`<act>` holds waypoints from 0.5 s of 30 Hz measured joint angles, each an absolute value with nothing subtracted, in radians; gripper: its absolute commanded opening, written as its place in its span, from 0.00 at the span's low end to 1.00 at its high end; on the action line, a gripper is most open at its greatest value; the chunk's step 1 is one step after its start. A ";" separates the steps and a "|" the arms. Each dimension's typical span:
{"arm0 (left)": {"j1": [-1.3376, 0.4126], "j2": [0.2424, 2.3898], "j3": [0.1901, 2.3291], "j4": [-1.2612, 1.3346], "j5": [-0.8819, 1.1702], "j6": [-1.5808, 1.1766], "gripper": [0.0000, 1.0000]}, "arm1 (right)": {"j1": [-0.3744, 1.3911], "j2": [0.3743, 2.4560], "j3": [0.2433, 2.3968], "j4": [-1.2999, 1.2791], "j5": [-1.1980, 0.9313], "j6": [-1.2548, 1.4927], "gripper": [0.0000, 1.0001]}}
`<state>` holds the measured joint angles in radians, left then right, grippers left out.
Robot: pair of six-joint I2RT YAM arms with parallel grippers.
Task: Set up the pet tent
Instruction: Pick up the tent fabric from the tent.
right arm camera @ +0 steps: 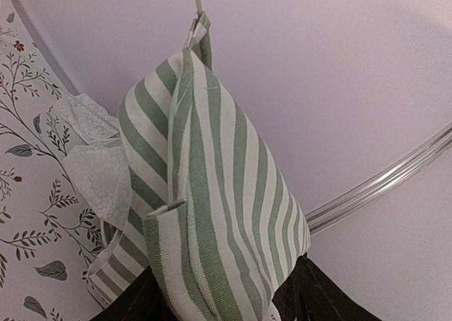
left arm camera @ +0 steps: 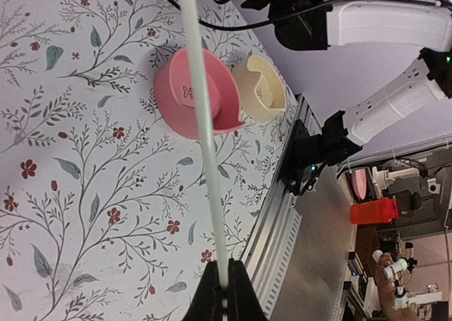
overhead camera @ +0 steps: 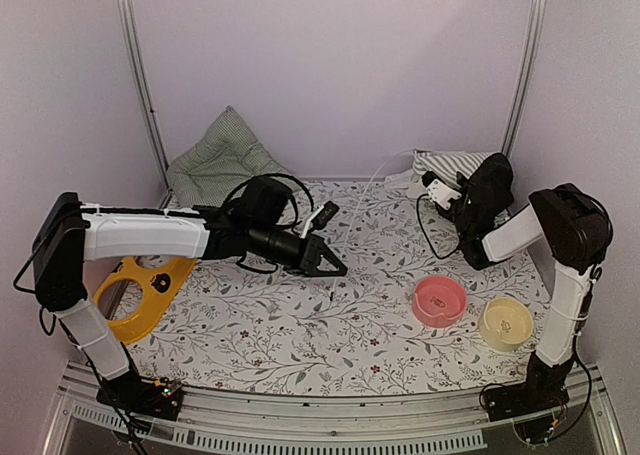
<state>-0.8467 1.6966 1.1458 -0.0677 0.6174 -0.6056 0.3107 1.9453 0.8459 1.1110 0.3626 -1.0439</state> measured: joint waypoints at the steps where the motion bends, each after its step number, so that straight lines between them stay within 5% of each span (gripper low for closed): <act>1: -0.846 1.697 1.146 -0.068 0.619 -0.606 0.00 | 0.310 1.951 0.849 1.129 0.368 -1.055 0.61; 5: -0.846 1.704 1.148 -0.068 0.622 -0.604 0.00 | 0.306 1.974 0.867 1.162 0.373 -1.078 0.52; 11: -0.846 1.707 1.148 -0.067 0.622 -0.603 0.00 | 0.305 1.999 0.888 1.158 0.367 -1.085 0.00; 15: -0.846 1.706 1.148 -0.063 0.624 -0.605 0.00 | 0.305 1.998 0.896 1.151 0.368 -1.071 0.00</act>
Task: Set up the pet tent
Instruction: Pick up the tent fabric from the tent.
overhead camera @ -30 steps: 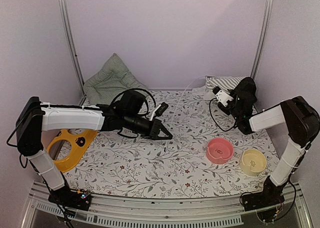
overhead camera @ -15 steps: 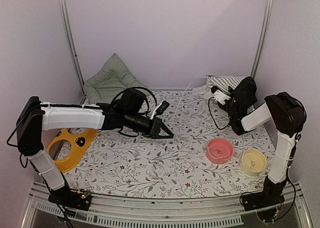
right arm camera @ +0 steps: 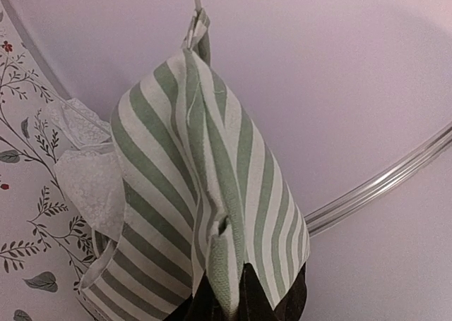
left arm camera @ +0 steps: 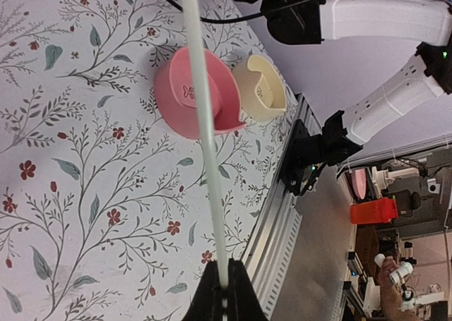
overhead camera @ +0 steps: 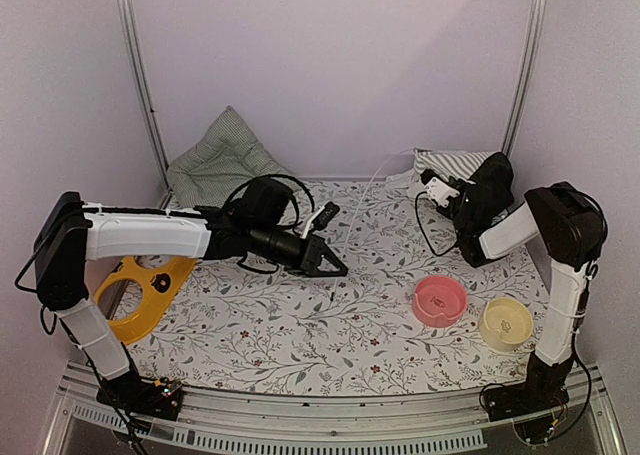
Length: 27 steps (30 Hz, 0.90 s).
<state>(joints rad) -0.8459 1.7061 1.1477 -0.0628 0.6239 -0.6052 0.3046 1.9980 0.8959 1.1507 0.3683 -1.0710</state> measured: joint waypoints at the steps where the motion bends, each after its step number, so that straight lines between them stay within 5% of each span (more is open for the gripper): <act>1: -0.846 1.706 1.148 -0.061 0.623 -0.606 0.00 | 0.305 1.995 0.896 1.148 0.368 -1.067 0.00; 10: -0.851 1.687 1.147 0.049 0.617 -0.706 0.00 | 0.394 1.773 0.869 1.089 0.352 -0.974 0.00; 27: -0.943 1.411 0.991 0.234 0.402 -1.002 0.00 | 0.840 1.504 0.957 0.751 0.238 -0.846 0.00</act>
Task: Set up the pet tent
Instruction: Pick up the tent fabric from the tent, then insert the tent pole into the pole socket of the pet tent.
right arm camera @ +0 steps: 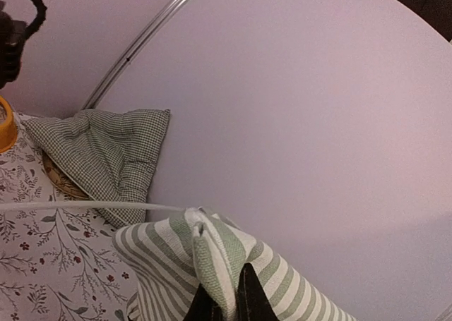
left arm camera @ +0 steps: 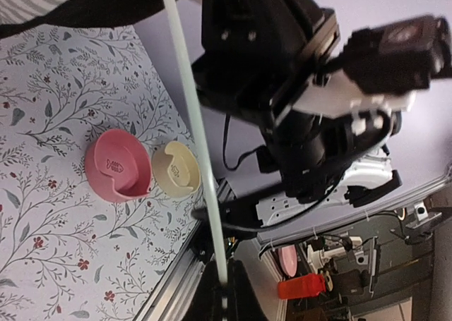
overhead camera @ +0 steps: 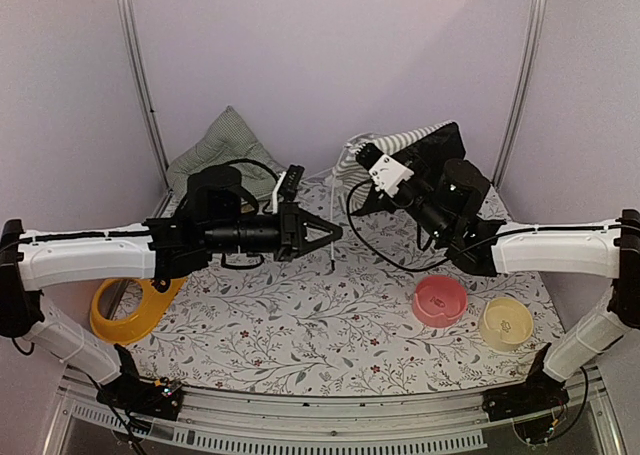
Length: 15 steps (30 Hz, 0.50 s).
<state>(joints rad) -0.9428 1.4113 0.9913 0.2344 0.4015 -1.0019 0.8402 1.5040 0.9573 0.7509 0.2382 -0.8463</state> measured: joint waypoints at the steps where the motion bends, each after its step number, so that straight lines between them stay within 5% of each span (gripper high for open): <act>1: -0.943 1.387 0.979 0.246 0.376 -1.021 0.00 | 0.867 1.499 0.958 0.730 0.236 -0.838 0.00; 15: -0.944 1.257 0.909 0.307 0.103 -1.130 0.00 | 1.055 1.404 0.859 0.490 0.247 -0.607 0.00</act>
